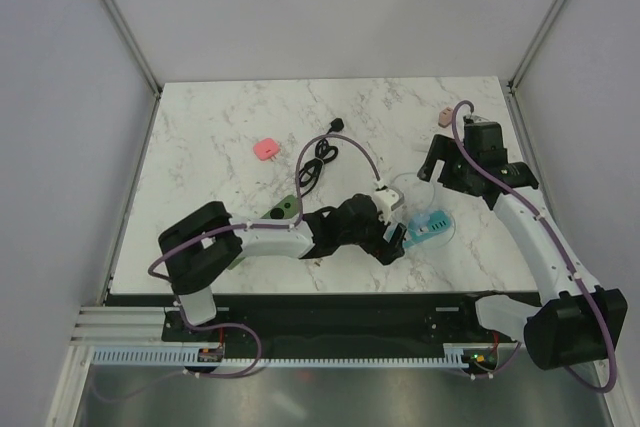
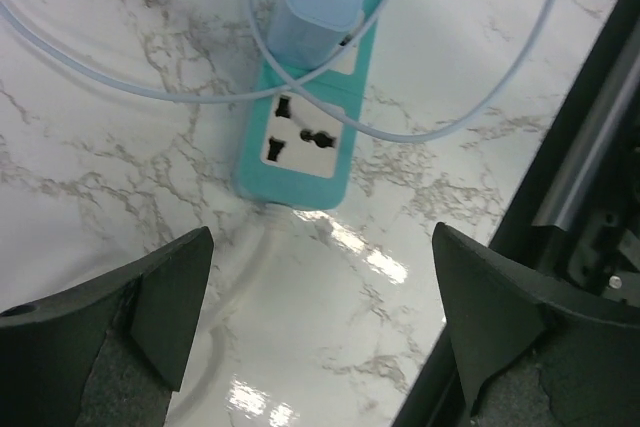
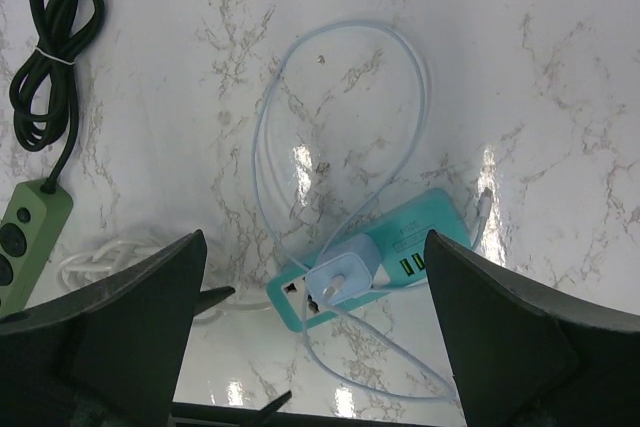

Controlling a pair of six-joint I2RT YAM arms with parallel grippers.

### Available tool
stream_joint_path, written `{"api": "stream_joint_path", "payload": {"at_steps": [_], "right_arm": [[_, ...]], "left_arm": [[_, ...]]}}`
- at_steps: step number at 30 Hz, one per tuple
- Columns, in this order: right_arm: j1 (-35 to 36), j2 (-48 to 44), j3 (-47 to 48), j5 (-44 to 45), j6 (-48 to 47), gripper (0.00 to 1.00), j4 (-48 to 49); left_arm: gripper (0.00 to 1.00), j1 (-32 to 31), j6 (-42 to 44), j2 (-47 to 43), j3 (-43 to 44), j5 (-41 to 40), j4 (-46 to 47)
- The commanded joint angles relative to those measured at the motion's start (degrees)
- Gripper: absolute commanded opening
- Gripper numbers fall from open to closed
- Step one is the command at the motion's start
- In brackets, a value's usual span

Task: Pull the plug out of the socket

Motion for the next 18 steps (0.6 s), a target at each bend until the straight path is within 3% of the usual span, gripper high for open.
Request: {"api": "stream_joint_path", "payload": {"at_steps": [1,7,18], "right_arm": [[-0.32,-1.76,2.43,-2.19,-2.97,0.98,-1.25],[-0.41,-2.21,1.47,-2.37,-3.59,0.98,-1.34],[-0.41,1.92,0.85,-3.34,-4.55,0.96,-1.51]], "left_arm": [[0.97,0.14,8.73,2.43,2.79,-7.17,4.98],[0.96,-0.13,12.6,6.73,3.76,-8.85,7.16],[0.8,-0.66,14.54,12.01,8.67,-4.54,6.12]]}}
